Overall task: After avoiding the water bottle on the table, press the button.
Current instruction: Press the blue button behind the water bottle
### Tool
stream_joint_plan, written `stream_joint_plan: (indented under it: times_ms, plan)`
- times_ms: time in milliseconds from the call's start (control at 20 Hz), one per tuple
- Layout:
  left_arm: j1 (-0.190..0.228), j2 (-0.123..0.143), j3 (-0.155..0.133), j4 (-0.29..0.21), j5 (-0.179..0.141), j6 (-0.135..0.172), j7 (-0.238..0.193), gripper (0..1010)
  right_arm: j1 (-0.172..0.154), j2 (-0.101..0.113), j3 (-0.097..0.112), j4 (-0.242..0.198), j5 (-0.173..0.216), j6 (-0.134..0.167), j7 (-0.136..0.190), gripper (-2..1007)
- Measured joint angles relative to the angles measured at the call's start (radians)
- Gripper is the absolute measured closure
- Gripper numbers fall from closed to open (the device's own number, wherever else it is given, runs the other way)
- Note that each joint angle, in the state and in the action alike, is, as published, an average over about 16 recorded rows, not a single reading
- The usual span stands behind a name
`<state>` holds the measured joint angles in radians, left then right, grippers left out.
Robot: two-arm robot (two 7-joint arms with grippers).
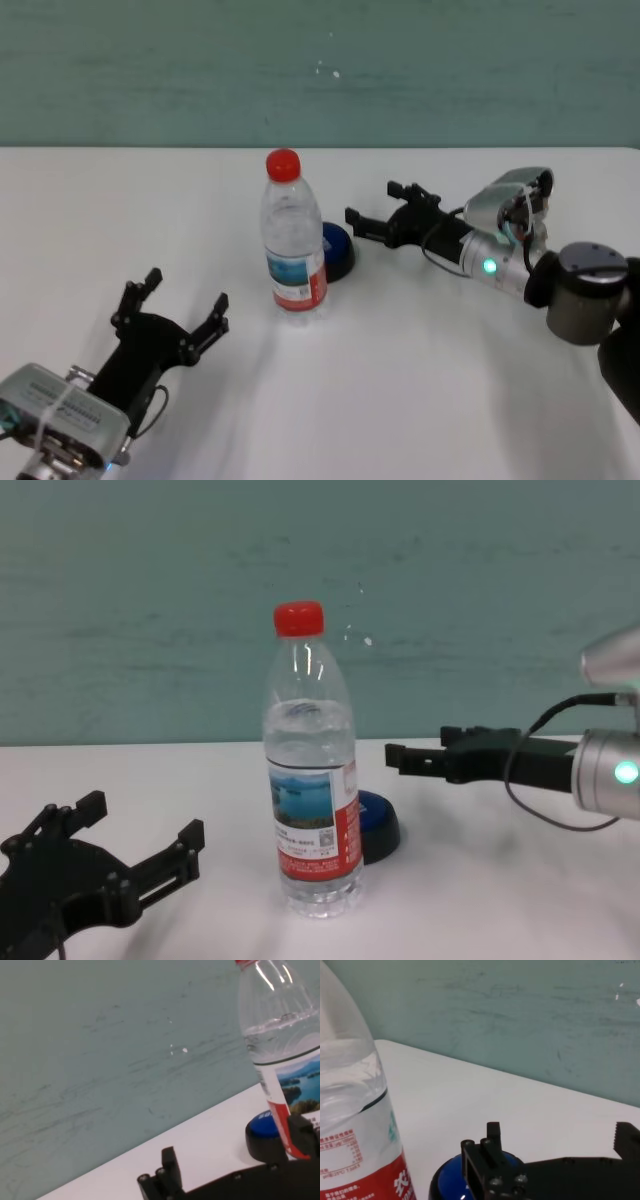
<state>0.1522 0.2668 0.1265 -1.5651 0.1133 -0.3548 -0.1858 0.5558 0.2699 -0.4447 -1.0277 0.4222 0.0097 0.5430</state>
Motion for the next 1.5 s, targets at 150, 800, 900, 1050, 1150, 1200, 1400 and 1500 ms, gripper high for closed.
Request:
stream_joint_plan:
  times_ms: [150, 800, 900, 1050, 1150, 1200, 1400, 1500]
  plan:
    - [0.0, 0.0, 0.0, 0.0, 0.0, 0.0, 0.0, 10, 0.008, -0.008, -0.005, 0.021, -0.004, -0.003, 0.005, 1]
    - [0.0, 0.0, 0.0, 0.0, 0.0, 0.0, 0.0, 10, 0.03, -0.029, -0.026, 0.074, -0.051, -0.006, 0.003, 1]
    - [0.0, 0.0, 0.0, 0.0, 0.0, 0.0, 0.0, 10, 0.031, -0.03, -0.028, 0.077, -0.059, -0.006, 0.0, 1]
    - [0.0, 0.0, 0.0, 0.0, 0.0, 0.0, 0.0, 10, 0.033, -0.032, -0.029, 0.081, -0.07, -0.006, -0.004, 1]
    - [0.0, 0.0, 0.0, 0.0, 0.0, 0.0, 0.0, 10, 0.035, -0.033, -0.029, 0.084, -0.077, -0.006, -0.005, 1]
    - [0.0, 0.0, 0.0, 0.0, 0.0, 0.0, 0.0, 10, 0.037, -0.034, -0.029, 0.086, -0.079, -0.006, -0.004, 1]
    - [0.0, 0.0, 0.0, 0.0, 0.0, 0.0, 0.0, 10, 0.045, -0.039, -0.028, 0.096, -0.088, -0.009, -0.001, 1]
    - [0.0, 0.0, 0.0, 0.0, 0.0, 0.0, 0.0, 10, 0.051, -0.042, -0.027, 0.102, -0.091, -0.011, 0.001, 1]
